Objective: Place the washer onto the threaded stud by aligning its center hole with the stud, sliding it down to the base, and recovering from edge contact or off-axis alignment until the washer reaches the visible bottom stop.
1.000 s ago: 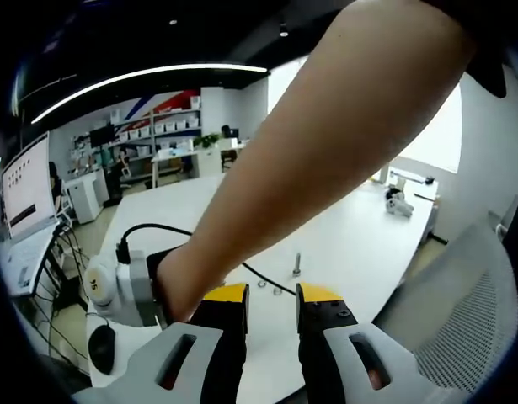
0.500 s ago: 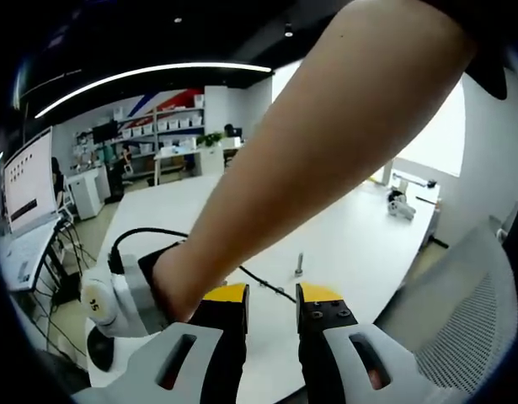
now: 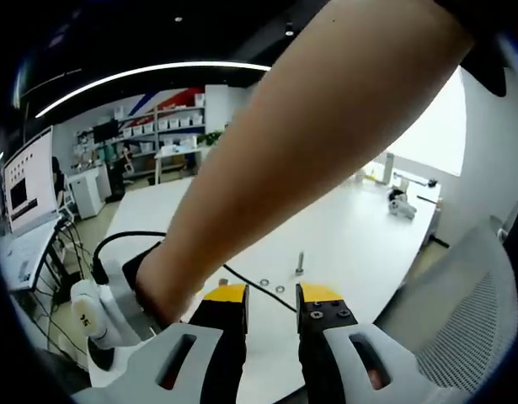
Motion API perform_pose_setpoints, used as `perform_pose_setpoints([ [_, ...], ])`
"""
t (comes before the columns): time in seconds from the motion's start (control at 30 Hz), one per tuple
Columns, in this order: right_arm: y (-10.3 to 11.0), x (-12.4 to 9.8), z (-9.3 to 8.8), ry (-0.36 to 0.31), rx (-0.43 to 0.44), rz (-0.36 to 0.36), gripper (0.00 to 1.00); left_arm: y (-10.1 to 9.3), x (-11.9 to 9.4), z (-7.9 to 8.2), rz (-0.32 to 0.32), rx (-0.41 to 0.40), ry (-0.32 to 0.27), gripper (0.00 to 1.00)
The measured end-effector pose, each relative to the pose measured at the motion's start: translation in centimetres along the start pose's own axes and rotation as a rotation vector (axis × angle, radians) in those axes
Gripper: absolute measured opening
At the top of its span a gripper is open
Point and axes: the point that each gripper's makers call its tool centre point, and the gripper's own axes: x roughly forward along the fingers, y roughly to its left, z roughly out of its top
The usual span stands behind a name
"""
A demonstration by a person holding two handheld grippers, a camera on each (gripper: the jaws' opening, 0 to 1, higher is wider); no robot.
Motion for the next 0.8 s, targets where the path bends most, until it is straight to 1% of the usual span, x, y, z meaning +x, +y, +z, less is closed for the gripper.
perform_pose_setpoints([
  [0.07, -0.01, 0.07, 0.00, 0.036, -0.020, -0.014, 0.16, 0.03, -0.06, -0.05, 0.002, 0.000, 0.000, 0.20],
  [0.23, -0.23, 0.14, -0.10, 0.052, -0.007, -0.030, 0.16, 0.02, 0.02, -0.03, 0.004, 0.002, 0.003, 0.20],
  [0.3, -0.15, -0.08, -0.12, 0.026, 0.019, -0.027, 0.16, 0.06, -0.03, 0.06, 0.004, -0.002, -0.003, 0.20],
  [0.33, -0.24, -0.07, -0.10, -0.004, 0.047, -0.017, 0.16, 0.11, -0.05, 0.04, 0.004, -0.004, -0.003, 0.20],
  [0.4, -0.31, -0.11, -0.12, -0.048, 0.061, -0.008, 0.15, 0.17, -0.03, 0.02, 0.004, -0.005, -0.002, 0.20],
  [0.43, -0.37, -0.12, -0.02, -0.084, 0.068, -0.002, 0.15, 0.16, -0.04, 0.05, 0.004, -0.006, -0.004, 0.20],
  [0.5, -0.49, -0.23, -0.20, -0.109, 0.092, -0.005, 0.15, 0.15, -0.03, 0.07, 0.004, -0.004, -0.004, 0.20],
  [0.6, -0.37, -0.23, -0.15, -0.106, 0.079, -0.014, 0.15, 0.16, -0.03, 0.05, 0.005, -0.005, -0.004, 0.20],
  [0.7, -0.27, -0.24, -0.06, -0.073, 0.043, -0.031, 0.15, 0.15, -0.03, 0.11, 0.004, -0.005, -0.005, 0.20],
  [0.77, -0.37, -0.15, 0.01, -0.066, 0.020, -0.040, 0.14, 0.17, -0.03, 0.08, 0.005, -0.004, -0.004, 0.20],
  [0.8, -0.35, -0.18, -0.06, -0.063, 0.030, -0.038, 0.14, 0.18, -0.04, 0.04, 0.005, -0.004, -0.003, 0.20],
])
